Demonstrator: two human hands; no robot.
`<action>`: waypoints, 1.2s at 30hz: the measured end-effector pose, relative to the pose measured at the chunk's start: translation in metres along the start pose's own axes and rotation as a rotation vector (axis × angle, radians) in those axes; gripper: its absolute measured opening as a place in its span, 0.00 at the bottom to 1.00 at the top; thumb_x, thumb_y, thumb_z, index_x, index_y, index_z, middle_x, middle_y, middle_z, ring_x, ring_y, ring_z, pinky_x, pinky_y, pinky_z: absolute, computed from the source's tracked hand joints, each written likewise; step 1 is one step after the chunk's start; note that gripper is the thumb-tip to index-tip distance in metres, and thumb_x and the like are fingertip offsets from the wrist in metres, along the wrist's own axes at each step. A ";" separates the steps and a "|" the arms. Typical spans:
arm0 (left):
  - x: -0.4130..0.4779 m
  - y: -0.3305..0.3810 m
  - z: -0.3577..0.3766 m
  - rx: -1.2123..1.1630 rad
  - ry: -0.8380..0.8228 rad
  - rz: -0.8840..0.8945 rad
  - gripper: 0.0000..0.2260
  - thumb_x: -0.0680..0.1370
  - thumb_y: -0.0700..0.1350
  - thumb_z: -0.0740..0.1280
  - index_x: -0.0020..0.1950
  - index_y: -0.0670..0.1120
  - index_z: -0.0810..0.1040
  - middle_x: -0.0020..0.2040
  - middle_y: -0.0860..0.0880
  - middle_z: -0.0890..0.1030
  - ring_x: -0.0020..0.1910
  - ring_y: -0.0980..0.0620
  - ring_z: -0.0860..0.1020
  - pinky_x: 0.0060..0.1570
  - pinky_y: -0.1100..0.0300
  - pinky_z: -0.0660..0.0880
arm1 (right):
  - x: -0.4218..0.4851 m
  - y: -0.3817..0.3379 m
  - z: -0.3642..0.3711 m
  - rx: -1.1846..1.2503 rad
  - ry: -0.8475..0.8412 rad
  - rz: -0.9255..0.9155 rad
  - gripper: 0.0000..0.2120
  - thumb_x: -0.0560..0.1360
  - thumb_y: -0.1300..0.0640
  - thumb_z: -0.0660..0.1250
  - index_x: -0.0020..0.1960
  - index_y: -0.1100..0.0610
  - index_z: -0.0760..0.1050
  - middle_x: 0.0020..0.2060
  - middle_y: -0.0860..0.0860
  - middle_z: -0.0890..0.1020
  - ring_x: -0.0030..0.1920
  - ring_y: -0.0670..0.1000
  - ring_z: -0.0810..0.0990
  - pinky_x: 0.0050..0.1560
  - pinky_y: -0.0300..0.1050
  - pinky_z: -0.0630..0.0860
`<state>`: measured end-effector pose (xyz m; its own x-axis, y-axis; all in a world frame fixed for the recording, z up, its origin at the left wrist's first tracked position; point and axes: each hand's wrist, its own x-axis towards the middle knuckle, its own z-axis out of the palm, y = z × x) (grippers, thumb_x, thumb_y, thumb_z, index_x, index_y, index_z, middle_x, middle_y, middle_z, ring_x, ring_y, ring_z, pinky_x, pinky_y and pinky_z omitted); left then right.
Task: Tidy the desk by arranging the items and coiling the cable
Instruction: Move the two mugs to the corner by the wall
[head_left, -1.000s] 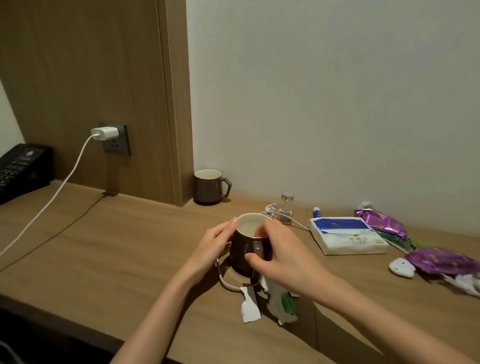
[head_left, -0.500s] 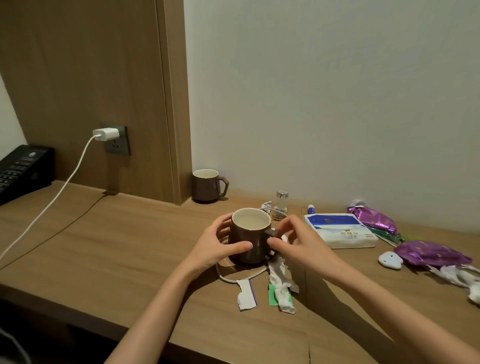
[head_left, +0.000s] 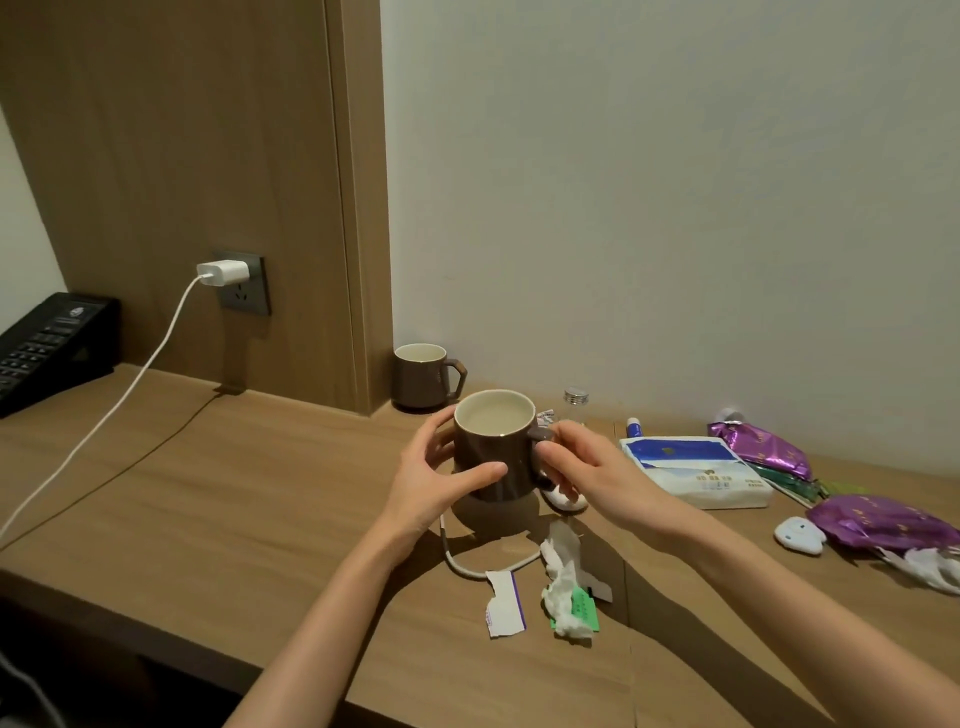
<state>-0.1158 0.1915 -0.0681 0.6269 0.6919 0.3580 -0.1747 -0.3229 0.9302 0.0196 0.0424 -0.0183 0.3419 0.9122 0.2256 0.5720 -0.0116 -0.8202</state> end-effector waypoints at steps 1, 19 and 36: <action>0.003 0.001 -0.003 -0.008 0.031 0.012 0.34 0.62 0.51 0.79 0.66 0.58 0.69 0.61 0.57 0.75 0.60 0.59 0.74 0.55 0.65 0.74 | 0.006 -0.004 0.000 -0.002 0.002 -0.021 0.08 0.81 0.51 0.57 0.47 0.52 0.71 0.36 0.48 0.75 0.34 0.42 0.73 0.35 0.35 0.72; 0.065 -0.029 -0.072 0.092 0.277 -0.016 0.30 0.66 0.44 0.78 0.64 0.55 0.69 0.59 0.56 0.73 0.59 0.55 0.72 0.49 0.70 0.71 | 0.130 0.001 0.074 0.290 -0.084 0.145 0.08 0.83 0.53 0.53 0.54 0.56 0.68 0.41 0.47 0.72 0.42 0.44 0.73 0.44 0.36 0.72; 0.084 -0.062 -0.085 0.066 0.280 -0.048 0.32 0.69 0.40 0.75 0.69 0.50 0.66 0.65 0.49 0.72 0.63 0.53 0.71 0.46 0.72 0.74 | 0.170 0.021 0.097 0.351 -0.071 0.195 0.07 0.82 0.53 0.54 0.48 0.53 0.68 0.38 0.46 0.71 0.39 0.43 0.71 0.38 0.35 0.70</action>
<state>-0.1165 0.3245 -0.0891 0.3979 0.8556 0.3310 -0.0942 -0.3208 0.9424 0.0169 0.2369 -0.0482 0.3595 0.9329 0.0218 0.2080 -0.0574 -0.9764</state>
